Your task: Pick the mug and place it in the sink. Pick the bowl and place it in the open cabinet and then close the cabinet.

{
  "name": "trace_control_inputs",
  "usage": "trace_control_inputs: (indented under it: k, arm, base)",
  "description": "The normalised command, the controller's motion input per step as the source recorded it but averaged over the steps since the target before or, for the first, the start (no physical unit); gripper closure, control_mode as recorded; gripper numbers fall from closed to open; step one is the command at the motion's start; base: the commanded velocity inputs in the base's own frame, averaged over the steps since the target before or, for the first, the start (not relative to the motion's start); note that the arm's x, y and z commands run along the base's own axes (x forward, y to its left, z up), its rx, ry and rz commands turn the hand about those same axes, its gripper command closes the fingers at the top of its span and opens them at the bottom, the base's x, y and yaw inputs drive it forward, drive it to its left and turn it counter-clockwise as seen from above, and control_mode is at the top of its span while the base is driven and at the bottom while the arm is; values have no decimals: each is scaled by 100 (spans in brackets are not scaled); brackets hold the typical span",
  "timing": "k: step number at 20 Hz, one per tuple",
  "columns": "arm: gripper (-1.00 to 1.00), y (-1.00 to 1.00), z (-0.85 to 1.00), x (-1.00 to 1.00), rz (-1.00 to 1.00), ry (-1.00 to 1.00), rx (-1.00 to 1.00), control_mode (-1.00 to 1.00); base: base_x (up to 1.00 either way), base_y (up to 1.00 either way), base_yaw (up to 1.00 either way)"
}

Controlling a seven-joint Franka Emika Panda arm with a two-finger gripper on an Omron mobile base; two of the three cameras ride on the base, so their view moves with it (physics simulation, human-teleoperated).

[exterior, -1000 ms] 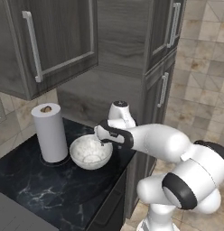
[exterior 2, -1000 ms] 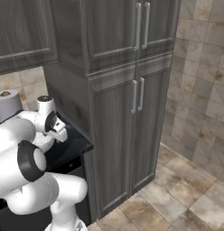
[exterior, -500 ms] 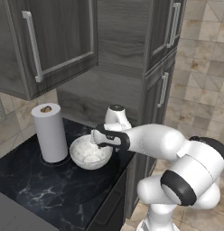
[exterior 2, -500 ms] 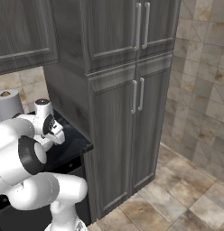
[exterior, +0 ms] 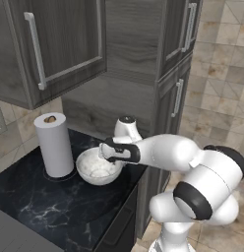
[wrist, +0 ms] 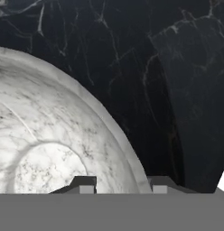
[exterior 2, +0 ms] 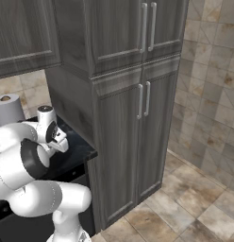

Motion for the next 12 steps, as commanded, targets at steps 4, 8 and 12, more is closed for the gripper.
trace_control_inputs:
  k: [4, 8, 12]
  arm:
    - [100, 7, -10, 0, 0, 0, 0, -100]
    - [100, 0, 14, -11, 0, 2, 0, -100]
    - [100, -24, 46, -49, 0, 1, 0, -100]
  base:
    - [0, 0, 0]
    - [0, 0, 0]
    - [0, 0, 0]
